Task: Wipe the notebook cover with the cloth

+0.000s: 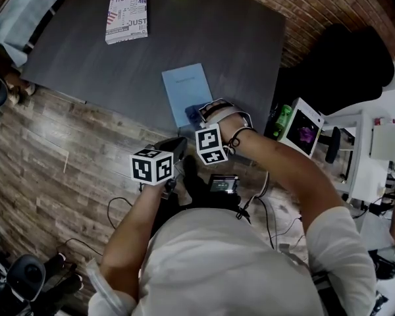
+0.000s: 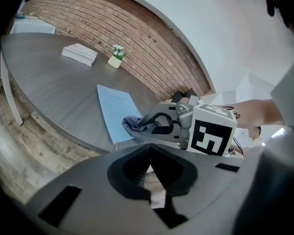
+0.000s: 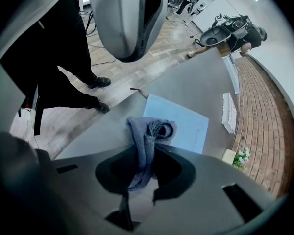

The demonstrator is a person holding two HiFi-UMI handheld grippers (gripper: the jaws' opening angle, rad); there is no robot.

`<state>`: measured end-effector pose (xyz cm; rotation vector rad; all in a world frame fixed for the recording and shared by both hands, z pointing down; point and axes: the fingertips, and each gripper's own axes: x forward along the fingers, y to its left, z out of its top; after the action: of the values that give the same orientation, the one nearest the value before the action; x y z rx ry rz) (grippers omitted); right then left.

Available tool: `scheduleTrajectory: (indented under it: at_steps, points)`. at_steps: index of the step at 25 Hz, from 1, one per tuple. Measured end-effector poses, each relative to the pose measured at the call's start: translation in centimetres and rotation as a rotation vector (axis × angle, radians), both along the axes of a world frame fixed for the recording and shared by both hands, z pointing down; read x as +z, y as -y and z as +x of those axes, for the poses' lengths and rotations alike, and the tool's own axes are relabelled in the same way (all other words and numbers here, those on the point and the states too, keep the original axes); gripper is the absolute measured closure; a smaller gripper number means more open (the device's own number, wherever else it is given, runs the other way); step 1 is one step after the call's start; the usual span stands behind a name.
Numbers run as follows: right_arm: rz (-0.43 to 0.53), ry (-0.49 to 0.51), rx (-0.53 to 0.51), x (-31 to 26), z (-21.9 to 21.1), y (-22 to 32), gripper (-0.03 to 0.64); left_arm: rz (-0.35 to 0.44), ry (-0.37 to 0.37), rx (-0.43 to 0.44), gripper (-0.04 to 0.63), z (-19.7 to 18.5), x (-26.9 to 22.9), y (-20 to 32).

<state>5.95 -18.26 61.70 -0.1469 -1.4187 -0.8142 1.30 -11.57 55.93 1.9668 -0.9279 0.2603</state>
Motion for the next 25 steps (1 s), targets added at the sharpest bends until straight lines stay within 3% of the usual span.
scheduleTrajectory:
  at_steps: [7,16,25]
  points:
    - [-0.065,-0.010,0.000,-0.3,0.8,-2.2,0.531,0.012,0.003,0.016,0.586,-0.3,-0.3,0.3]
    - [-0.229,-0.018,-0.009,-2.0,1.9,-5.4,0.531,0.031,0.005,0.047,0.586,0.3,-1.0,0.8]
    - [-0.108,0.090,0.035,-5.4,1.4,0.1,0.531,0.039,0.007,0.048,0.587,0.6,-1.3,1.8]
